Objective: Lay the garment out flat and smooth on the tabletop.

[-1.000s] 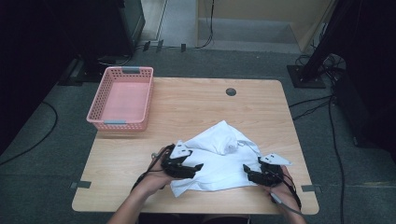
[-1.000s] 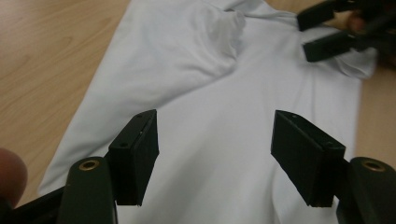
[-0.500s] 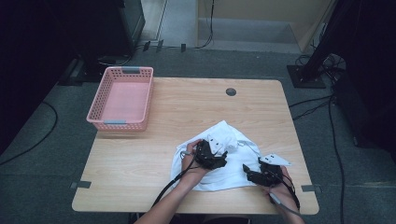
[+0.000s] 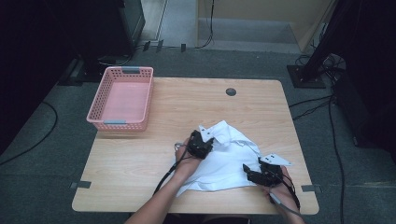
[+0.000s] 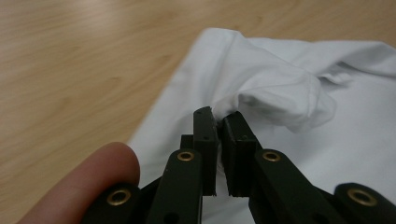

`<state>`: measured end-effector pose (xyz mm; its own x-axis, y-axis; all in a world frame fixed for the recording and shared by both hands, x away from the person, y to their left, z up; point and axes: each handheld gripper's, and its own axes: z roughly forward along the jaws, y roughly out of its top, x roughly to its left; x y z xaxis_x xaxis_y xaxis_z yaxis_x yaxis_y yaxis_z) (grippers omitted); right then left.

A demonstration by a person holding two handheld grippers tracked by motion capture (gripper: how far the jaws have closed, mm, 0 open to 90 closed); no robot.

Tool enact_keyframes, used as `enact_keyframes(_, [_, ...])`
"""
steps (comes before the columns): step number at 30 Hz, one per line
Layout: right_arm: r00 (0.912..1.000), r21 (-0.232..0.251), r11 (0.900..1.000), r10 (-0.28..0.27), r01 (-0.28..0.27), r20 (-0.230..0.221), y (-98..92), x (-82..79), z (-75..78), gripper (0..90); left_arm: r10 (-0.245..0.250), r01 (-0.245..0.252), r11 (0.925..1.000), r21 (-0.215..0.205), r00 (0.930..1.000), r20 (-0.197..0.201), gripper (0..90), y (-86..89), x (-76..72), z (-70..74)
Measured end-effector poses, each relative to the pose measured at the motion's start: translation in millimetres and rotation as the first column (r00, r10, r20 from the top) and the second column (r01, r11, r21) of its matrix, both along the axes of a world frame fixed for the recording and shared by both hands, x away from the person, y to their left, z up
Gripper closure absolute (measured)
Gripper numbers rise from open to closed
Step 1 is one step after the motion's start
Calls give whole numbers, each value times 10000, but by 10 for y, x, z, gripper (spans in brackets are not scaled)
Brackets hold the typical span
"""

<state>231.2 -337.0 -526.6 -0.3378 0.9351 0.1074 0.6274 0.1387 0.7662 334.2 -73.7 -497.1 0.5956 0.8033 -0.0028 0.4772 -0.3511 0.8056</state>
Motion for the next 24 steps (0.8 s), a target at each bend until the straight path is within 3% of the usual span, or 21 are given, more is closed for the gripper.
enact_keyframes(2, [10000, 2, 10000, -9, 9, -11, -1, -1, 0, 277, 325, -325, 9994, -140, 9995, -26, 866, 206, 75, 61])
enact_keyframes(3, [10000, -5, 10000, -4, 4, -6, -1, -1, 0, 278, 325, -325, 9994, -140, 9995, -26, 866, 206, 75, 61])
enact_keyframes(4, [10000, -16, 10000, -3, 3, -5, -1, -1, 0, 280, 683, -684, 9975, -200, 9976, -65, 866, 418, 152, 100])
enact_keyframes(7, [10000, -86, 10000, -14, 14, 14, -3, -5, 1, 301, 1227, -1232, 9920, -265, 9923, -174, 861, 719, 267, 122])
enact_keyframes(9, [10000, -146, 9999, -3, 4, 51, 1, -4, 0, 301, 1364, -1374, 9899, -340, 9902, -297, 852, 804, 304, 123])
enact_keyframes(11, [10000, -291, 9996, -6, 7, 53, 15, -6, 1, 301, 1559, -1597, 9855, -567, 9855, -666, 825, 980, 401, 96])
enact_keyframes(12, [10000, -373, 9993, -19, 21, 56, 24, -7, 1, 301, 1460, -1516, 9862, -667, 9858, -826, 794, 1012, 422, 82])
enact_keyframes(15, [9998, -573, 9982, -168, 174, 110, 83, 8, 41, 319, 1245, -1288, 9904, -496, 9890, -804, 747, 1031, 425, 62])
enact_keyframes(19, [9979, -222, 9992, 343, -332, 549, 257, 116, 213, 378, 1158, -1213, 9903, -684, 9900, -804, 687, 1018, 410, 67])
enact_keyframes(24, [9938, -616, 9941, 929, -891, 618, 545, 369, 297, 448, 814, -876, 9938, -679, 9926, -899, 593, 945, 311, 60])
